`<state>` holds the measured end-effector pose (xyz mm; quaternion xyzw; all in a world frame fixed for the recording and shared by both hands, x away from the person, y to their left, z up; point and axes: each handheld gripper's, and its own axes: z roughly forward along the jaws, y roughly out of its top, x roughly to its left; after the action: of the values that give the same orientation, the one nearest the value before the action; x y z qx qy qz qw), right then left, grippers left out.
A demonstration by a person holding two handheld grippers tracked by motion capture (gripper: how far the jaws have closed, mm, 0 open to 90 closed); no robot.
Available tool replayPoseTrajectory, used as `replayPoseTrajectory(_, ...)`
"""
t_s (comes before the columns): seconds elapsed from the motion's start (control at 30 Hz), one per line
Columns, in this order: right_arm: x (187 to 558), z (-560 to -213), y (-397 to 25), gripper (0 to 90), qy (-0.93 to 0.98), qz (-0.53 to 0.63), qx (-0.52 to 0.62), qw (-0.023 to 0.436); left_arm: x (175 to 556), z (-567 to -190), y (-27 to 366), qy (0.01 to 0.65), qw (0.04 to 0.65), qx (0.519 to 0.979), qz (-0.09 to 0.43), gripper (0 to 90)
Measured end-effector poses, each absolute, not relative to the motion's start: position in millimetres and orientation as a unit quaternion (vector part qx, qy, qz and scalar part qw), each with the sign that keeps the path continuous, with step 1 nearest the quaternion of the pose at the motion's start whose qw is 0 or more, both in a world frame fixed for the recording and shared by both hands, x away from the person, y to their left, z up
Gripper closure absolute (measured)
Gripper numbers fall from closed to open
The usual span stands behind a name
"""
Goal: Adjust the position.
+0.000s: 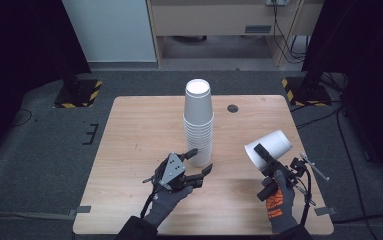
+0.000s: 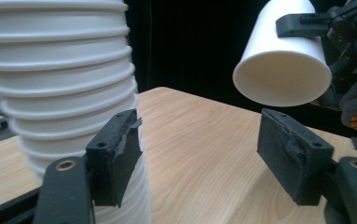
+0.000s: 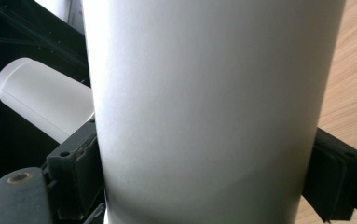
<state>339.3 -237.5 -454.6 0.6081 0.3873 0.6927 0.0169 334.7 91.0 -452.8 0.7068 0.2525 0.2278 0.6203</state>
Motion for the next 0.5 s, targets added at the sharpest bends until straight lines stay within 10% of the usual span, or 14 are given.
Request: replayPoseTrajectory(0.5, 338, -450, -238, 14.2, 0.377, 0.703, 0.602, 0.009, 343, -458, 63, 0.244, 0.626, 0.709, 0.212, 30.9)
